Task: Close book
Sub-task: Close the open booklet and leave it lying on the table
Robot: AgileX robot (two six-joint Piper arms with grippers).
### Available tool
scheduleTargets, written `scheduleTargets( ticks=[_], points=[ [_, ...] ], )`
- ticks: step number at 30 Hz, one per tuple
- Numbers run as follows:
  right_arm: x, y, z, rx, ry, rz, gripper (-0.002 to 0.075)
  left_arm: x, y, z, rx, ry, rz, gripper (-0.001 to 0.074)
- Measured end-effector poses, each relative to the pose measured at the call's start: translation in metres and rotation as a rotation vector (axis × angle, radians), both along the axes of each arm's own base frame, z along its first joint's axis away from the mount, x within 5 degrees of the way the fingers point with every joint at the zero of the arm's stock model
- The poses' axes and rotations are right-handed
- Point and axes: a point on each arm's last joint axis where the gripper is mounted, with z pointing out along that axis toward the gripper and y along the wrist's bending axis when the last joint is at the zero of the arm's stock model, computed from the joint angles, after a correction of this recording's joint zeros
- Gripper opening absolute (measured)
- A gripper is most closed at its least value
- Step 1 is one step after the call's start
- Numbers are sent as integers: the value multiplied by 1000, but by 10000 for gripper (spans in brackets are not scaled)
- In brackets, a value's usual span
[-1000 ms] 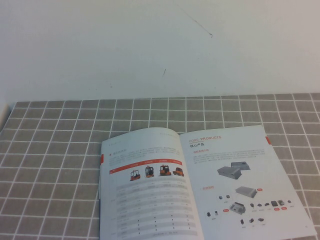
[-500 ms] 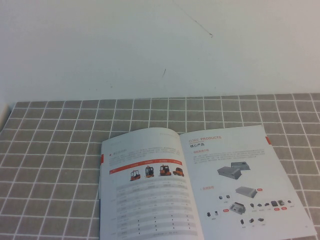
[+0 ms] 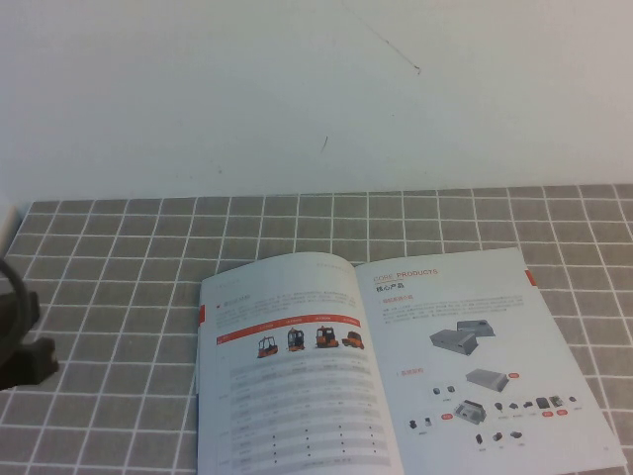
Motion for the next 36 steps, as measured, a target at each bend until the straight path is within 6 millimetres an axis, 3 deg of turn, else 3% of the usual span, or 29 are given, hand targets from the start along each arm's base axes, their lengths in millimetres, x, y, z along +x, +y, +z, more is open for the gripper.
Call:
scheduleTargets(
  ticks=[7, 13, 18, 27, 36],
  points=[
    [84, 24, -32, 55, 158, 173, -1, 30, -8, -21, -61, 119, -62, -2],
    [129, 63, -65, 15, 207, 242, -1, 58, -12, -48, -123, 243, -63, -2],
    [148, 88, -102, -87, 279, 297, -1, 74, -14, -75, -159, 382, -59, -2],
    [169, 70, -161, -370, 427, 182, -1, 91, -28, -108, -239, 512, -113, -2],
    [181, 69, -208, -402, 537, 118, -1, 103, -43, -126, -202, 499, -122, -2]
  ],
)
